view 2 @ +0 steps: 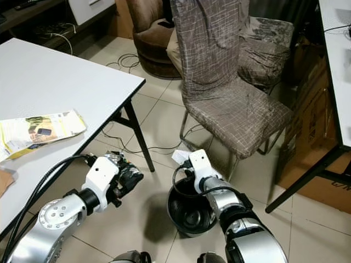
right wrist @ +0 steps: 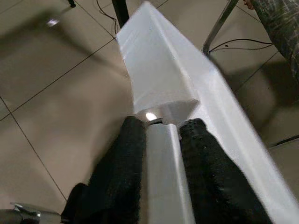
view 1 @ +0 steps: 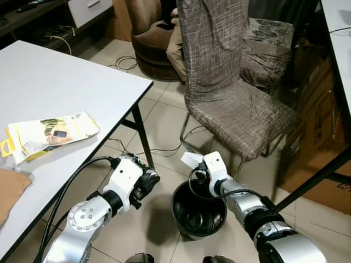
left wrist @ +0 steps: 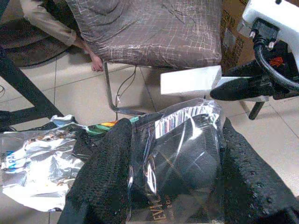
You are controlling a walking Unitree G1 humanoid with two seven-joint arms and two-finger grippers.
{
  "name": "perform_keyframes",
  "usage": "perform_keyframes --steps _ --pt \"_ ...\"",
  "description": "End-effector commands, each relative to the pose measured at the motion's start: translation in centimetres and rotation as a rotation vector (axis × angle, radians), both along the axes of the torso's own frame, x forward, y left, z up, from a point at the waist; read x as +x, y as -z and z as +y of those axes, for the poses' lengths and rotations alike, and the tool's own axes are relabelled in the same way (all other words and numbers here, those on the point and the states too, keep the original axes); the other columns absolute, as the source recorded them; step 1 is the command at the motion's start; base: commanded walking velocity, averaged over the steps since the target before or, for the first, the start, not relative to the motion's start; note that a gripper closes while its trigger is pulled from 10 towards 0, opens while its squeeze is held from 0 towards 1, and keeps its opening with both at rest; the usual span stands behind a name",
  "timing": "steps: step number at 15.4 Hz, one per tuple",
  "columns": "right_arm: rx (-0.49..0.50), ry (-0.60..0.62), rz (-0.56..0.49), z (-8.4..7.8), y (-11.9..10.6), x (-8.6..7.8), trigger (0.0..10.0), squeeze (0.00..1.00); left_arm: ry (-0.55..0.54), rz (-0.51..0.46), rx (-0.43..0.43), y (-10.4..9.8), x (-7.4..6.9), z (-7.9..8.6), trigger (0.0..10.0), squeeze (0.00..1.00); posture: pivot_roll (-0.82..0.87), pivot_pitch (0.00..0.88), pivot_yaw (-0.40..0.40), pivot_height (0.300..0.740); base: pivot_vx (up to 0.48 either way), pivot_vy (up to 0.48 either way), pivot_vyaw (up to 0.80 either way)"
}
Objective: Picking trash to rubbish bin
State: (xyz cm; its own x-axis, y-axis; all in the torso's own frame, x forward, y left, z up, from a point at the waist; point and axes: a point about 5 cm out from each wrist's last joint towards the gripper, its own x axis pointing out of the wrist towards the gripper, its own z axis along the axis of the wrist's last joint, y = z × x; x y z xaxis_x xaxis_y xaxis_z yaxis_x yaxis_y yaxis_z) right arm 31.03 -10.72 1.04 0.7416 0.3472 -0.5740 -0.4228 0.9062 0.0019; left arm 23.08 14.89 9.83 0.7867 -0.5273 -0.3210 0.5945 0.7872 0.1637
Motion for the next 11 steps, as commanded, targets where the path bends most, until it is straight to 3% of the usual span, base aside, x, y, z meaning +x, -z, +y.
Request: perform_keyframes --steps 1,7,8,9,11 --pt "0.014 0.007 -0.001 0.1 0.0 0.0 10.0 1.0 0.0 -0.017 0.005 -0.5 0.1 -0.1 10.0 0.0 0.03 0.137 0.034 0.74 0.0 0.0 0.0" --pt "-0.051 -0.008 -0.028 -0.3 -0.1 0.2 10.0 1.0 -0.028 -0.019 0.001 -0.3 0.1 -0.1 10.0 0.0 0.02 0.137 0.03 0.74 0.0 0.0 0.0" --pt "-0.075 -0.002 -0.049 -0.4 -0.3 0.4 10.0 0.95 -0.078 -0.018 0.007 -0.1 0.4 0.2 10.0 0.0 0.02 0.134 0.026 0.74 0.0 0.0 0.0" --pt "-0.065 0.025 -0.066 -0.7 -0.4 0.4 10.0 0.0 -0.145 -0.006 -0.002 0.3 0.8 0.6 10.0 0.0 0.01 0.129 0.026 0.74 0.0 0.0 0.0" --pt "-0.005 0.119 -0.148 -1.9 -0.9 -0.2 10.0 0.0 -0.212 0.023 -0.028 1.3 1.5 0.8 10.0 0.0 -0.02 0.11 0.034 0.74 0.0 0.0 0.0"
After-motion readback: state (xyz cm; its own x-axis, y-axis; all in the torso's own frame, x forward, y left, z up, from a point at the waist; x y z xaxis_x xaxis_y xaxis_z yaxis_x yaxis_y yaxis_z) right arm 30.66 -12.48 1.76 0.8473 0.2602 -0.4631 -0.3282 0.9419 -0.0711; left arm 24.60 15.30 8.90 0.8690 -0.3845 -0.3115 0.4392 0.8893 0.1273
